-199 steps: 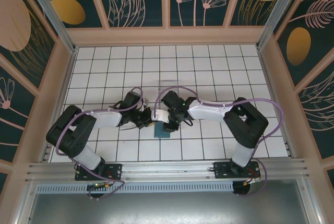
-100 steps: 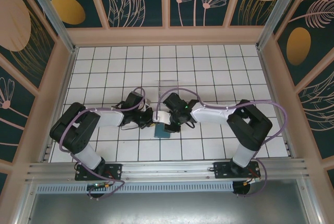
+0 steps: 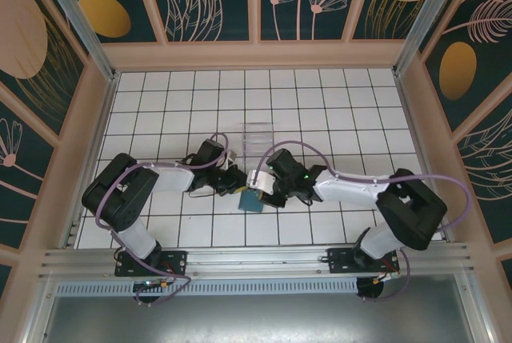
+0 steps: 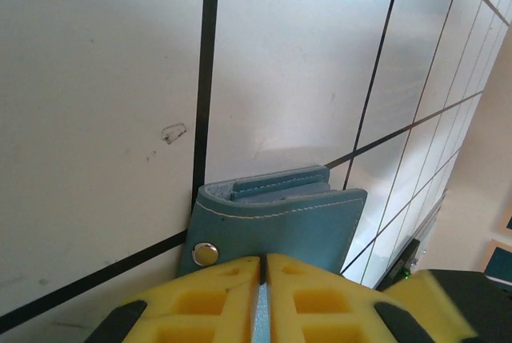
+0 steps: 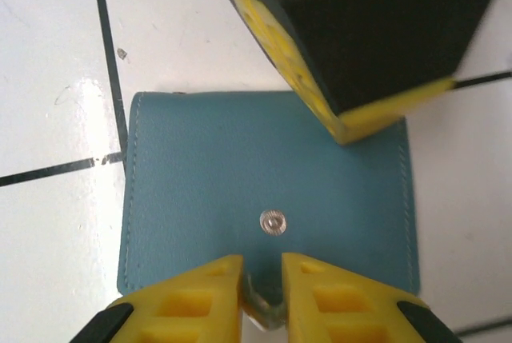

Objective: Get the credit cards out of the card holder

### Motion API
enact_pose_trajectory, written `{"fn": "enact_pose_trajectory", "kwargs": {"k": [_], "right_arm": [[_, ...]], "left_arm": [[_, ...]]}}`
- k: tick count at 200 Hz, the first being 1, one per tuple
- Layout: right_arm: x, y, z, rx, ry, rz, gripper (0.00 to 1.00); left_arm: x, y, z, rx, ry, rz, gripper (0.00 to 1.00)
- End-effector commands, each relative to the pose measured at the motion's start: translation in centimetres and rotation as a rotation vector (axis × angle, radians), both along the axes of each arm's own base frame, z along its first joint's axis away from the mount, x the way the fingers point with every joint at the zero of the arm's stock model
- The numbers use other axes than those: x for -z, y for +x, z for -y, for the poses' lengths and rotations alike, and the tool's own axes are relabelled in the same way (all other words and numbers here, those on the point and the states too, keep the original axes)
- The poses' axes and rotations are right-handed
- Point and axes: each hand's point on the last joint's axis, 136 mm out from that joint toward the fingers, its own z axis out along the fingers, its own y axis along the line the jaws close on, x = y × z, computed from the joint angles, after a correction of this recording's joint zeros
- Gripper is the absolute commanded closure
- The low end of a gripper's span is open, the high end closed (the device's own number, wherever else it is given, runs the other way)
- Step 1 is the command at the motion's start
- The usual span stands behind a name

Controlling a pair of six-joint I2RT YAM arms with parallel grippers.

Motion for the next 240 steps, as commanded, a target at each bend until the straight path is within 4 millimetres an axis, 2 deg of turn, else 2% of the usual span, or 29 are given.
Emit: {"fn": "enact_pose_trajectory", "kwargs": {"k": [1, 21, 24, 30, 49, 70, 88, 105, 131, 150, 175, 187, 217, 240], "right_arm": [[-0.6, 1.0, 1.5, 0.129, -0.001, 0.023, 0.76], [-0.6, 1.4, 2.8, 0.212, -0.035, 0.022, 0.75], [-0.7, 1.4, 3.0, 0.226, -0.038, 0.019, 0.75], [-0.9, 1.5, 3.2, 0.253, -0.038, 0.017, 0.74], [-2.3, 2.4, 3.3, 0.365, -0.003, 0.005, 0.66], [-4.0, 3.9, 3.3, 0.573, 0.051, -0.045, 0.58], [-5.0, 4.3, 3.1, 0.774, 0.123, -0.161, 0.54], [-5.3, 3.7, 2.6, 0.921, 0.209, -0.316, 0.49], [-4.3, 3.6, 2.8, 1.196, 0.233, -0.513, 0.47], [-4.2, 2.7, 1.2, 1.228, 0.212, -0.653, 0.46], [-4.0, 2.2, -0.2, 1.237, 0.192, -0.694, 0.32], [-3.3, 2.1, -0.4, 1.245, 0.162, -0.71, 0.3], [-1.0, 1.7, 0.0, 1.282, 0.059, -0.708, 0.31], [0.6, 1.0, 0.7, 1.293, 0.002, -0.713, 0.35]], "left_arm": [[4.6, -3.0, -3.7, -0.018, 0.244, -0.122, 0.84], [4.5, -2.7, -3.9, -0.017, 0.266, -0.118, 0.84], [3.7, -2.4, -3.7, -0.02, 0.252, -0.098, 0.84], [3.4, -2.3, -3.5, -0.019, 0.246, -0.091, 0.83], [2.7, -1.9, -3.3, -0.019, 0.239, -0.078, 0.82], [1.8, -1.3, -3.0, -0.026, 0.229, -0.059, 0.82], [1.0, -1.1, -2.7, -0.03, 0.211, -0.048, 0.81], [0.3, -0.8, -2.5, -0.033, 0.199, -0.038, 0.81], [-0.5, -0.5, -2.1, -0.028, 0.186, -0.026, 0.8], [-1.0, -0.1, -2.2, -0.03, 0.198, -0.011, 0.81], [-1.8, 0.5, -2.3, -0.042, 0.211, 0.017, 0.8], [-2.1, 0.7, -2.3, -0.045, 0.208, 0.027, 0.8], [-2.7, 0.8, -2.3, -0.049, 0.209, 0.043, 0.8], [-2.8, 0.8, -2.5, -0.048, 0.216, 0.046, 0.8]]}}
